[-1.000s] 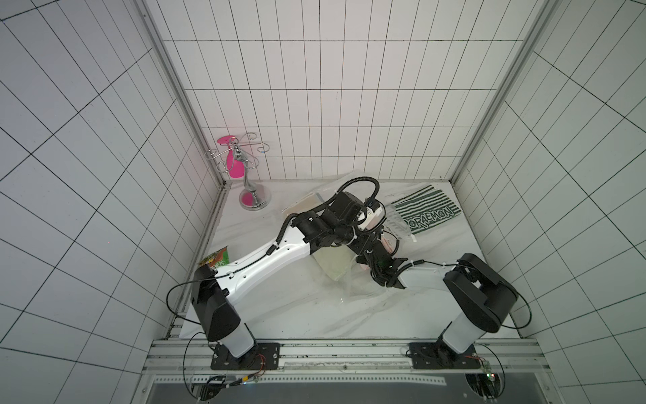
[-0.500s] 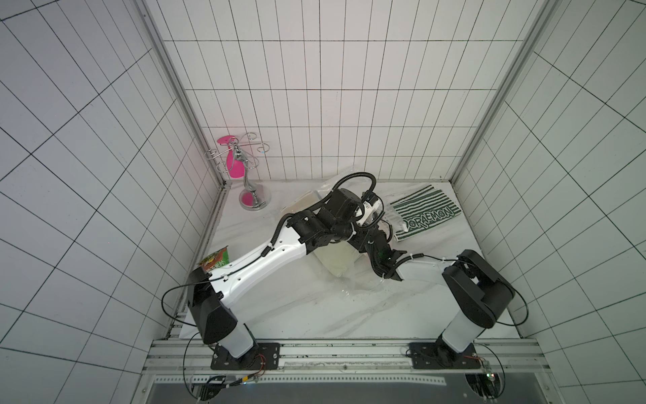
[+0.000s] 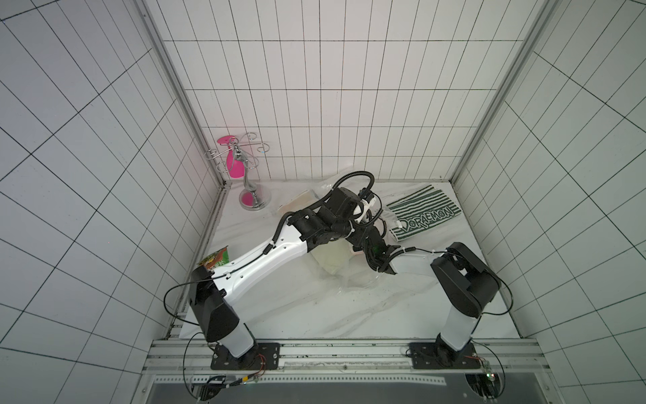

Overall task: Place the folded towel into the vacuum bag
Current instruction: Place the towel in the vacuum bag.

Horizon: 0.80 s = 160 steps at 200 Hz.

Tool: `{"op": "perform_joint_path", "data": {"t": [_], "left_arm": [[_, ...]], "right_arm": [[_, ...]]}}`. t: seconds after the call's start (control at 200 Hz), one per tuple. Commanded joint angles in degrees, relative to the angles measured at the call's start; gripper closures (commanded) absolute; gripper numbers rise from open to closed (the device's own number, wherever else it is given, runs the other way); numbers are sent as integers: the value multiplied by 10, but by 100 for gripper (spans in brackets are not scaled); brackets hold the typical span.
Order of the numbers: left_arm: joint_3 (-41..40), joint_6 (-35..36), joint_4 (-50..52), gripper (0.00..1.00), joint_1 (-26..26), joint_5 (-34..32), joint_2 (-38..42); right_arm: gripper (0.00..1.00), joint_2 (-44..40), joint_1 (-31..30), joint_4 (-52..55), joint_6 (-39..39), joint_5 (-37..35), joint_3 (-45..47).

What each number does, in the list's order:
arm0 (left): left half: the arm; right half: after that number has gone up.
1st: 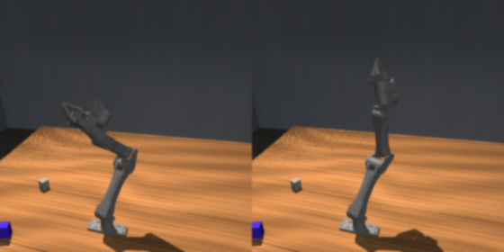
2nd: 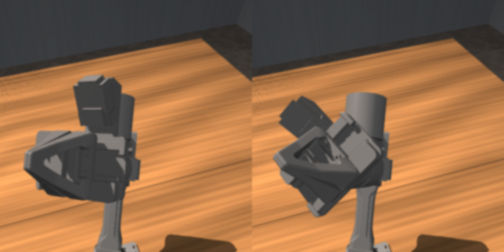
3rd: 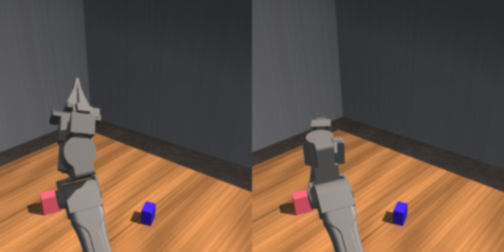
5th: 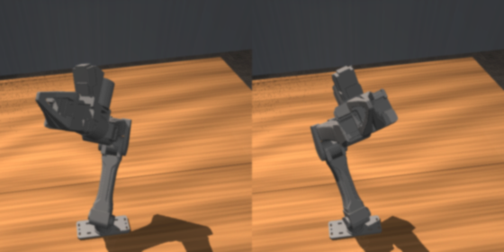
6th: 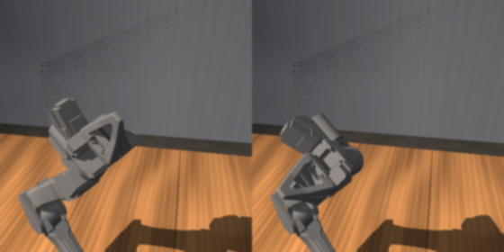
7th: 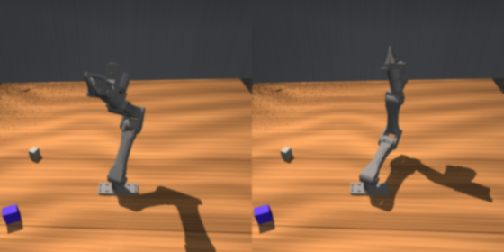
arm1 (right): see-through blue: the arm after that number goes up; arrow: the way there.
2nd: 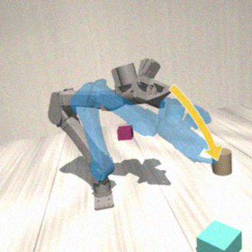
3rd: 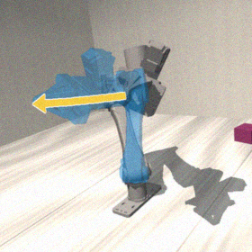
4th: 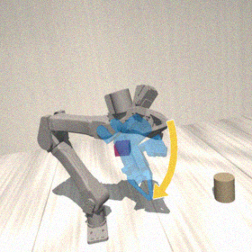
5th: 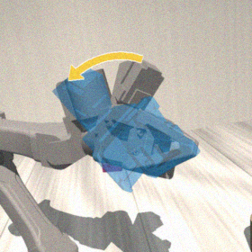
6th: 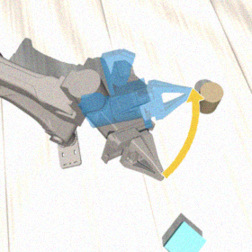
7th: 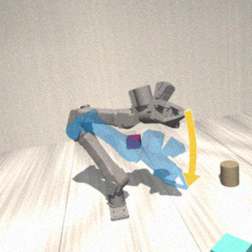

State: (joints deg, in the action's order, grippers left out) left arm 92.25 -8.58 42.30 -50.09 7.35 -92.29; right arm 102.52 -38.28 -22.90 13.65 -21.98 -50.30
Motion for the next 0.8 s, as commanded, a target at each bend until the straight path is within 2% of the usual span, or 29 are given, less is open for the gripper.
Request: {"op": "perform_joint_path", "data": {"t": [0.0,0.115,0.175,0.235,0.315,0.41,0.47,0.565,0.66,0.795], "left_arm": [[1,2,9,100,-31,127,-5],[-6,-4,-3,100,-21,131,-4],[-9,-5,-6,96,-18,134,-4],[-13,-7,-6,87,-17,134,-4],[-24,-12,-6,68,-16,133,3],[-52,-25,4,50,-15,129,32],[-89,-42,3,44,-16,110,64],[-169,-81,-14,38,-20,69,141],[-267,-134,-49,33,-22,35,225],[-352,-193,-94,30,-25,29,295]], "right_arm": [[59,-29,1,120,53,29,3],[49,-94,-5,181,86,66,26],[48,-123,-10,219,114,94,35],[46,-146,-19,245,145,117,51],[45,-168,-31,250,189,148,78],[53,-180,-44,218,251,201,110],[59,-185,-54,202,296,222,120],[64,-208,-68,171,386,221,151],[59,-210,-75,116,472,205,188],[63,-168,-54,-7,511,140,221]]}}
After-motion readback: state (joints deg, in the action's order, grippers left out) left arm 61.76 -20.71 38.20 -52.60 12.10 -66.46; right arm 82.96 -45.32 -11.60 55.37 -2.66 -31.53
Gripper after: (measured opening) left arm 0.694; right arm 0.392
